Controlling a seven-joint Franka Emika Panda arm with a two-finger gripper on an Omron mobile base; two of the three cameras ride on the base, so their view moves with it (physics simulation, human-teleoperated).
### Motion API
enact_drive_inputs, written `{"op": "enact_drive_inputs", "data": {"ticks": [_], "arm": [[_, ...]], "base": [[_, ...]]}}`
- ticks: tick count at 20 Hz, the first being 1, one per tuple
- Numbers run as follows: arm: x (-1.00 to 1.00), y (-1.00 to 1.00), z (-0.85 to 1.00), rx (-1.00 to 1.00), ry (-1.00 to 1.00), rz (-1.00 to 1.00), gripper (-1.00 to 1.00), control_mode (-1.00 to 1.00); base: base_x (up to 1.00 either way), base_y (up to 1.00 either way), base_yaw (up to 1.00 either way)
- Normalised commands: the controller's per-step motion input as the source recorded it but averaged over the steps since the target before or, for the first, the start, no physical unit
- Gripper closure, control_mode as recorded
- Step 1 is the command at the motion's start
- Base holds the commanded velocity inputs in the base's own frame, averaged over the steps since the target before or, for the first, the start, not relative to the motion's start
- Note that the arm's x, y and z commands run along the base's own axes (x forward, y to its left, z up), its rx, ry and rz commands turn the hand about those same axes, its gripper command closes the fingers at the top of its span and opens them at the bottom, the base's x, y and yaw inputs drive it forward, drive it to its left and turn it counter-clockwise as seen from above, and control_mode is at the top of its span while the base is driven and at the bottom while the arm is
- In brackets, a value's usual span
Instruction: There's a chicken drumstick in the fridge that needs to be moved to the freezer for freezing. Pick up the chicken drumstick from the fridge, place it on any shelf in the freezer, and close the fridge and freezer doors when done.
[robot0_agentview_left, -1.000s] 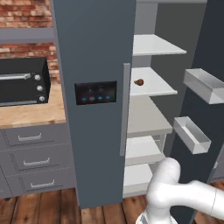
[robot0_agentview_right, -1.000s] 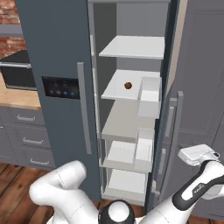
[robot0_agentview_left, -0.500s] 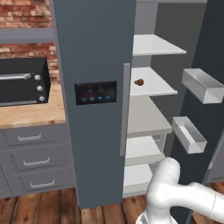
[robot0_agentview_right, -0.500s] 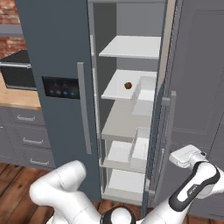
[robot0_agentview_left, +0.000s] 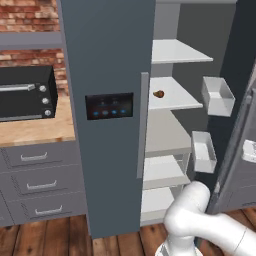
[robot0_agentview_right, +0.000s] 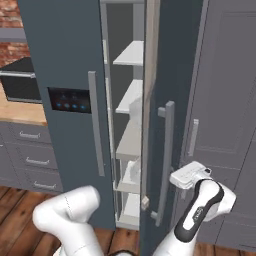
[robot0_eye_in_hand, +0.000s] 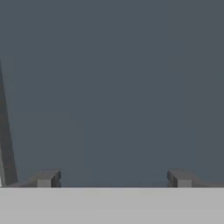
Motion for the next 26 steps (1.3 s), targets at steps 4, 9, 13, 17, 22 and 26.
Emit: {"op": "enact_drive_inputs", "data": {"ticks": [4,9,13,17,22,26], "arm": [[0.15,1.0,-0.11,-0.11,-0.05,-0.18,-1.0,-1.0],[0.34,1.0,-0.02,-0.09,-0.1,-0.26,-1.0,-1.0],[0.54,1.0,0.0,-0.09,-0.09,-0.27,-1.0,-1.0],[0.75,1.0,0.0,-0.08,-0.04,-0.23,-1.0,-1.0],[0.92,0.81,0.0,0.0,0.0,-0.1,-1.0,-1.0],[0.94,0.53,0.0,0.0,0.0,-0.01,-1.0,-1.0]], "base": [[0.0,0.0,0.0],[0.0,0.0,0.0],[0.0,0.0,0.0],[0.0,0.0,0.0],[0.0,0.0,0.0],[0.0,0.0,0.0]]}}
